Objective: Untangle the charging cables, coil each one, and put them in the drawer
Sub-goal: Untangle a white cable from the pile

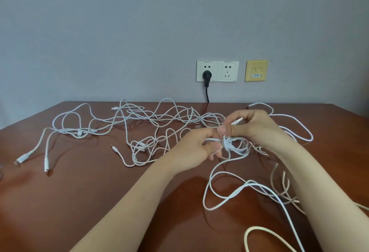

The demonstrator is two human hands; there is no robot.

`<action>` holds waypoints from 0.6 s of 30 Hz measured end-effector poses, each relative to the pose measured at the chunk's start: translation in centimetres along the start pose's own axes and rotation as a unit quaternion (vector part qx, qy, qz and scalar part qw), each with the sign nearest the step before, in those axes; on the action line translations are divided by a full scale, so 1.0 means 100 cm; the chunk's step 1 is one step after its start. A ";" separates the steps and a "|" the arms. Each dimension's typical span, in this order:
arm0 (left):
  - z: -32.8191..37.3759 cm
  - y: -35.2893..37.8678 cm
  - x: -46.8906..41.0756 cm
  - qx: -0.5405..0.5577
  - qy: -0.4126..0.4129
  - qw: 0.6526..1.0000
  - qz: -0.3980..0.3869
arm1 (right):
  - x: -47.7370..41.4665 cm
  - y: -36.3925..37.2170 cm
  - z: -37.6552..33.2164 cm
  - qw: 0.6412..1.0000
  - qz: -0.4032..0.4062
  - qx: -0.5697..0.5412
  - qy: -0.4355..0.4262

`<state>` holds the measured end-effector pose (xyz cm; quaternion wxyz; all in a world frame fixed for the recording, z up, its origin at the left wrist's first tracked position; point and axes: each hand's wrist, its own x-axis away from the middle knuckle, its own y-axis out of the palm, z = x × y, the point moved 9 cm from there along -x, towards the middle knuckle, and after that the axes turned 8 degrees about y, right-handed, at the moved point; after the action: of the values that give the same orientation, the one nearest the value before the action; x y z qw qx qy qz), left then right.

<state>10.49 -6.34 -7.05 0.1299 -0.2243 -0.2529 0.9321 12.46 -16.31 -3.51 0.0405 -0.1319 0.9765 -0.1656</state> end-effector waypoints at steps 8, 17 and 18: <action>-0.001 -0.002 -0.001 0.023 -0.011 1.000 0.003 | -0.001 0.003 -0.013 0.990 0.067 0.039 -0.121; 0.011 0.001 0.000 0.071 0.005 0.997 0.004 | 0.001 -0.011 -0.016 0.977 0.145 0.007 -0.155; 0.012 0.001 0.000 0.067 0.011 0.998 0.005 | 0.000 -0.012 -0.014 0.977 0.150 0.007 -0.151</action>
<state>9.89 -6.94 -6.21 0.1430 -0.2265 -0.1877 0.9450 12.54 -16.98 -1.74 0.2128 -0.0075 0.9666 -0.1424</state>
